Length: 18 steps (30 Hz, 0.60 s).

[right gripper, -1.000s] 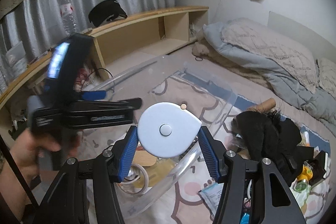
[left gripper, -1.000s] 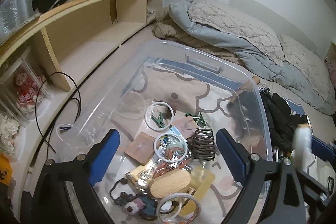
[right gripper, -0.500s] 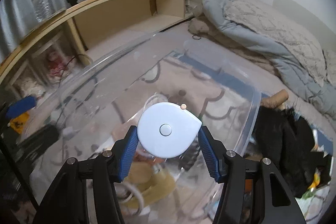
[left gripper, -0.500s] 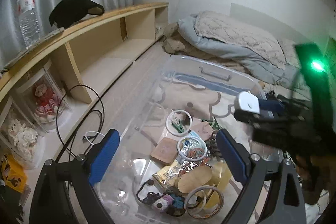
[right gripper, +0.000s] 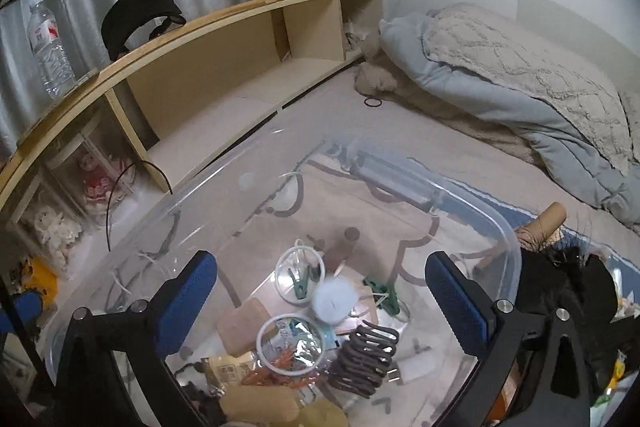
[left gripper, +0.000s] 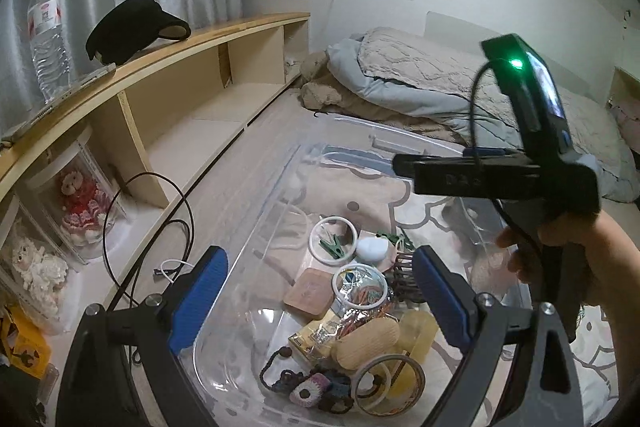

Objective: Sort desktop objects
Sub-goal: 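Open the left tool to drop the ring while the right tool releases the tape measure into the box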

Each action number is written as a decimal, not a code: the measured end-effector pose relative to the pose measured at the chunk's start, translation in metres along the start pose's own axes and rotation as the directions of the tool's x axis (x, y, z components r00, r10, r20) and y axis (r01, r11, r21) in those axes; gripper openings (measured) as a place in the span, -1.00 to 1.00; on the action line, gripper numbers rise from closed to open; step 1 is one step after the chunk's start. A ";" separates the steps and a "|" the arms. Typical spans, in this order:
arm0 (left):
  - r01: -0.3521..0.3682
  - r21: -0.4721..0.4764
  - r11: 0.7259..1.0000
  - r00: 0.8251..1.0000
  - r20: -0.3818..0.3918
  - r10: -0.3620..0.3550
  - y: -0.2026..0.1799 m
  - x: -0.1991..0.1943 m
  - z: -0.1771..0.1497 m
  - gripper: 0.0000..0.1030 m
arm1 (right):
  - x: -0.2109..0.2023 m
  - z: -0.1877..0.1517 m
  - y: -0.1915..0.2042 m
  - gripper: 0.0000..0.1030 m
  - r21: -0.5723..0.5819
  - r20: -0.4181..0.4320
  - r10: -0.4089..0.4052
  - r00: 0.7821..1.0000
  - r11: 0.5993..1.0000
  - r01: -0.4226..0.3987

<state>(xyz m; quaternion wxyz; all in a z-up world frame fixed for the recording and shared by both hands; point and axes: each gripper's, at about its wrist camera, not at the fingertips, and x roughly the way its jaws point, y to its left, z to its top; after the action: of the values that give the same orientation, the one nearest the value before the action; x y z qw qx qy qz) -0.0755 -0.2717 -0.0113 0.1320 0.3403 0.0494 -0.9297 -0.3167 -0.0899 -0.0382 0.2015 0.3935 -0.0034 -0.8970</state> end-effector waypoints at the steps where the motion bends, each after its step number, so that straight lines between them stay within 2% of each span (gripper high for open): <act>1: 0.002 0.000 1.000 1.000 -0.003 -0.002 0.000 0.001 0.000 0.83 | -0.001 -0.001 -0.001 1.00 0.002 0.001 0.004 1.000 1.000 -0.004; 11: 0.013 0.005 1.000 1.000 -0.008 -0.013 -0.001 -0.002 -0.002 0.83 | -0.023 -0.023 -0.012 1.00 0.006 0.021 0.092 0.996 0.996 -0.092; 18: 0.014 0.012 1.000 1.000 -0.006 -0.014 -0.004 -0.005 -0.003 0.83 | -0.049 -0.035 -0.009 1.00 -0.030 0.071 0.136 0.988 0.990 -0.135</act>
<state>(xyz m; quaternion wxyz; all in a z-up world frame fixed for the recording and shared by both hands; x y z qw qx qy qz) -0.0710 -0.2666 -0.0104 0.1233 0.3436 0.0464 -0.9298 -0.2650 -0.0586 -0.0291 0.2667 0.3569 -0.0261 -0.8949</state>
